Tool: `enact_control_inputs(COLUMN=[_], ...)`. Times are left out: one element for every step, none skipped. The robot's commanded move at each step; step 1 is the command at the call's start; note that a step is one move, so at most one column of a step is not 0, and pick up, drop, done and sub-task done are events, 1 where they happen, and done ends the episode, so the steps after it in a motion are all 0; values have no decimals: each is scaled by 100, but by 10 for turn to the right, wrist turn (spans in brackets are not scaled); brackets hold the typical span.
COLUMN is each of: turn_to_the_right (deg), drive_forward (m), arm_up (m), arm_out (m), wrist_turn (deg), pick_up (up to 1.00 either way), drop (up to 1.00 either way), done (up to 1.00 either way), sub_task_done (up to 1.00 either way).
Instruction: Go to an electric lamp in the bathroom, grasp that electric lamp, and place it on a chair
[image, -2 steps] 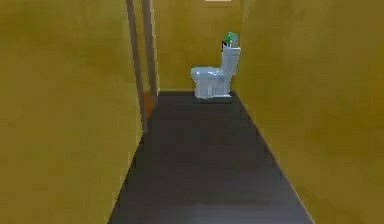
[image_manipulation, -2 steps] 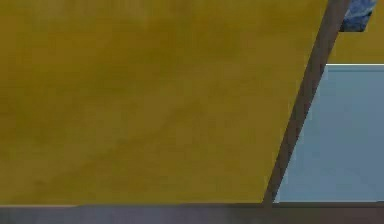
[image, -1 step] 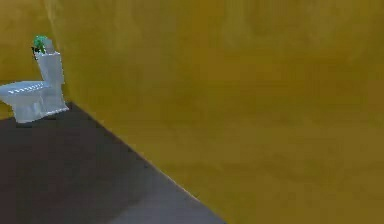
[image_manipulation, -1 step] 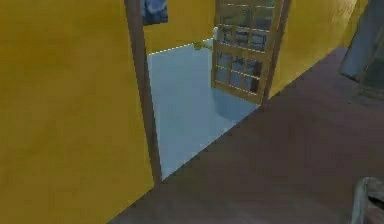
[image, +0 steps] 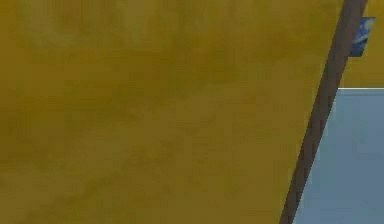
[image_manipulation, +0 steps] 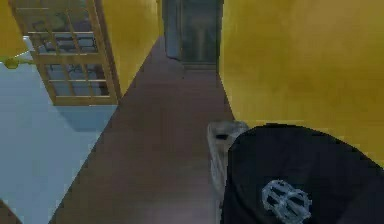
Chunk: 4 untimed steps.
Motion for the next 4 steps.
enact_control_inputs(turn_to_the_right=[450, 420, 0, -450], drive_forward=[0, 0, 5, 0], arm_up=[0, 0, 0, 0], arm_out=[0, 0, 0, 0], wrist_turn=[0, 0, 0, 0], pick_up=[0, 0, 0, 0], drop=[0, 0, 0, 0], done=[0, 0, 0, 0], sub_task_done=[0, 0, 0, 0])
